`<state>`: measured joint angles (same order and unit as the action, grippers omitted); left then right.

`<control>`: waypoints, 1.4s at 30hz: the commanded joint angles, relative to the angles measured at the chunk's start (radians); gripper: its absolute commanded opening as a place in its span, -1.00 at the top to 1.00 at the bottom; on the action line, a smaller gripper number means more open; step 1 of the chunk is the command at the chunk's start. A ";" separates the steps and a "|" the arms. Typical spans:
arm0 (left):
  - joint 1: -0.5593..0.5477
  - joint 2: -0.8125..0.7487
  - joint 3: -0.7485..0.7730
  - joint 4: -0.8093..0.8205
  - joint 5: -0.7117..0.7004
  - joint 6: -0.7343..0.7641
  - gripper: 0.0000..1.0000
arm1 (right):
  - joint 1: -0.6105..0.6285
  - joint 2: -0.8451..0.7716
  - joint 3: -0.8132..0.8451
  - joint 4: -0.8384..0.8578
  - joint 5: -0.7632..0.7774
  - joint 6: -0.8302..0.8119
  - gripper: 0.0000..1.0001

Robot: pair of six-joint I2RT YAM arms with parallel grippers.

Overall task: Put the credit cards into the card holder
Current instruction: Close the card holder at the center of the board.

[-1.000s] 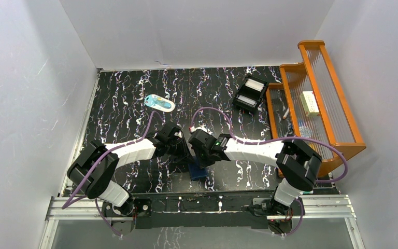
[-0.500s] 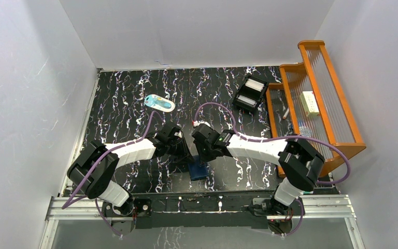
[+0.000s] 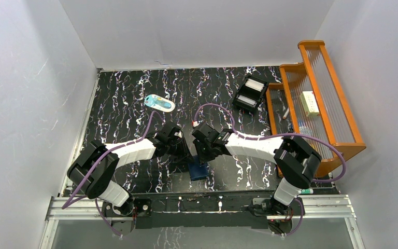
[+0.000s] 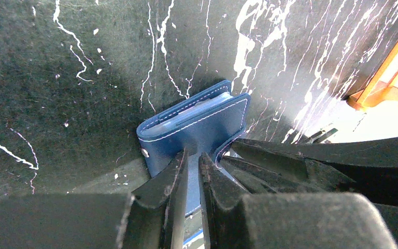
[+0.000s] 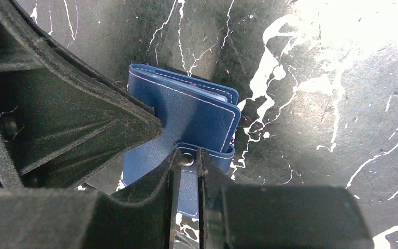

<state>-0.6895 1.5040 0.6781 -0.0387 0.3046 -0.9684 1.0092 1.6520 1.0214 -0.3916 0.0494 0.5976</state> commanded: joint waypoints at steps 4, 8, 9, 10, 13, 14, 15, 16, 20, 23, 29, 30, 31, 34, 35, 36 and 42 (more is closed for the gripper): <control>-0.007 0.044 -0.020 -0.048 -0.046 0.022 0.73 | 0.000 -0.007 0.020 -0.001 -0.059 -0.018 0.57; -0.007 0.043 -0.021 -0.047 -0.053 0.022 0.73 | -0.001 -0.006 0.016 -0.010 -0.071 -0.026 0.59; -0.007 0.044 -0.023 -0.047 -0.054 0.022 0.73 | 0.000 -0.003 0.018 -0.016 -0.073 -0.028 0.59; -0.007 0.045 -0.023 -0.047 -0.053 0.022 0.73 | -0.001 -0.001 0.020 -0.021 -0.076 -0.032 0.59; -0.007 0.045 -0.023 -0.047 -0.053 0.019 0.73 | 0.001 0.007 0.027 -0.042 -0.086 -0.041 0.59; -0.006 0.045 -0.022 -0.047 -0.053 0.019 0.73 | 0.001 0.008 0.028 -0.048 -0.089 -0.045 0.59; -0.007 0.043 -0.022 -0.047 -0.054 0.019 0.73 | 0.001 0.008 0.029 -0.054 -0.090 -0.047 0.60; -0.007 0.042 -0.023 -0.047 -0.054 0.019 0.73 | 0.001 0.007 0.028 -0.058 -0.090 -0.048 0.60; -0.007 0.043 -0.023 -0.046 -0.055 0.016 0.73 | 0.002 0.007 0.025 -0.063 -0.078 -0.050 0.60; -0.008 0.044 -0.023 -0.046 -0.055 0.015 0.73 | 0.001 0.012 0.016 -0.040 -0.068 -0.048 0.60; -0.007 0.040 -0.025 -0.046 -0.053 0.013 0.73 | 0.002 0.005 0.001 0.007 -0.013 -0.019 0.66; -0.007 0.038 -0.025 -0.046 -0.053 0.011 0.73 | 0.002 0.005 -0.001 0.012 -0.009 -0.018 0.66; -0.007 0.038 -0.026 -0.046 -0.053 0.011 0.73 | 0.002 0.005 -0.003 0.013 -0.009 -0.018 0.65; -0.007 0.040 -0.026 -0.044 -0.053 0.011 0.73 | 0.004 0.013 -0.004 0.010 -0.011 -0.018 0.65; -0.007 0.040 -0.026 -0.044 -0.052 0.011 0.73 | 0.005 0.015 -0.006 0.010 -0.012 -0.018 0.66; -0.007 0.041 -0.024 -0.044 -0.052 0.011 0.73 | 0.008 0.015 -0.011 0.013 -0.015 -0.016 0.65; -0.007 0.041 -0.026 -0.042 -0.050 0.011 0.73 | 0.025 0.024 -0.040 0.016 -0.001 -0.007 0.65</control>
<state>-0.6891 1.5055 0.6781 -0.0380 0.3054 -0.9691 1.0149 1.6524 1.0164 -0.3954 0.0147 0.5766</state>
